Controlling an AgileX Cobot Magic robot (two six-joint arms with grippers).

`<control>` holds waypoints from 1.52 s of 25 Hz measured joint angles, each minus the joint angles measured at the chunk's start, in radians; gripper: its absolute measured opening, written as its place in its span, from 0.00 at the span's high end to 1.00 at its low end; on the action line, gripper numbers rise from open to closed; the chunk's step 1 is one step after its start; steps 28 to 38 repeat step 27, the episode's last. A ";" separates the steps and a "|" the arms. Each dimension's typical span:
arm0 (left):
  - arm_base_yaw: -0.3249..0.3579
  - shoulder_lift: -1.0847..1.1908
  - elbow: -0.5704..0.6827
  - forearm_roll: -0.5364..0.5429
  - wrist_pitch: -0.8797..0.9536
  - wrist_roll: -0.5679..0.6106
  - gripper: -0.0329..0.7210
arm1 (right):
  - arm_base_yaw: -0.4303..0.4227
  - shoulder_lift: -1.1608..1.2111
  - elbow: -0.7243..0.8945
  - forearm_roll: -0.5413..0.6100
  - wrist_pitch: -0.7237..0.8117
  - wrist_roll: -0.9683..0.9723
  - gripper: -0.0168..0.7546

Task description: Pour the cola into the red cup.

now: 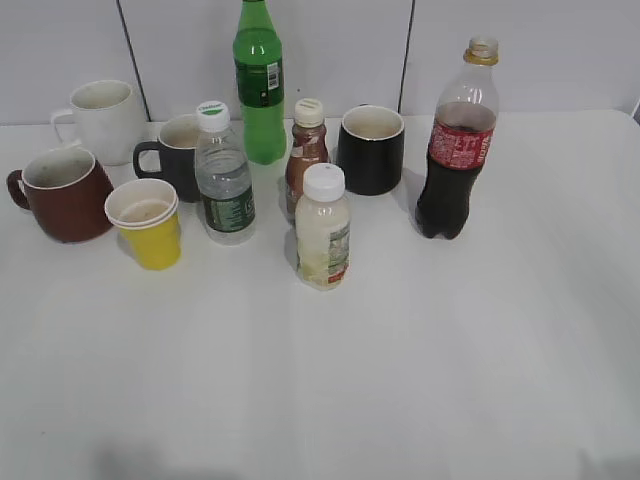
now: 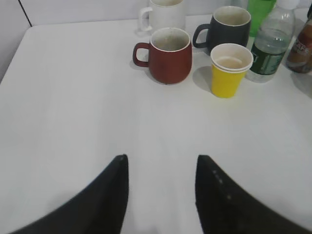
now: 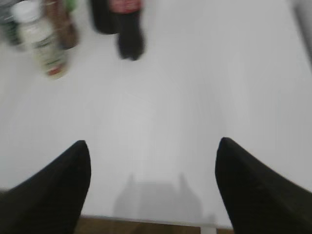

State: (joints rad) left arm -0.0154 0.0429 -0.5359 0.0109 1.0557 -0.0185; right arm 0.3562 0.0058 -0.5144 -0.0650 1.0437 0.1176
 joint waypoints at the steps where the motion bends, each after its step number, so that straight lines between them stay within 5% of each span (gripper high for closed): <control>1: 0.001 -0.011 0.000 -0.006 0.000 0.000 0.50 | -0.078 -0.008 0.000 0.002 -0.001 0.000 0.21; 5: 0.003 -0.048 0.000 -0.003 -0.002 0.000 0.55 | -0.195 -0.015 0.000 0.001 -0.002 0.000 0.21; 38: 0.003 -0.049 0.000 -0.011 -0.002 0.000 0.64 | -0.196 -0.015 0.000 0.005 -0.003 -0.003 0.21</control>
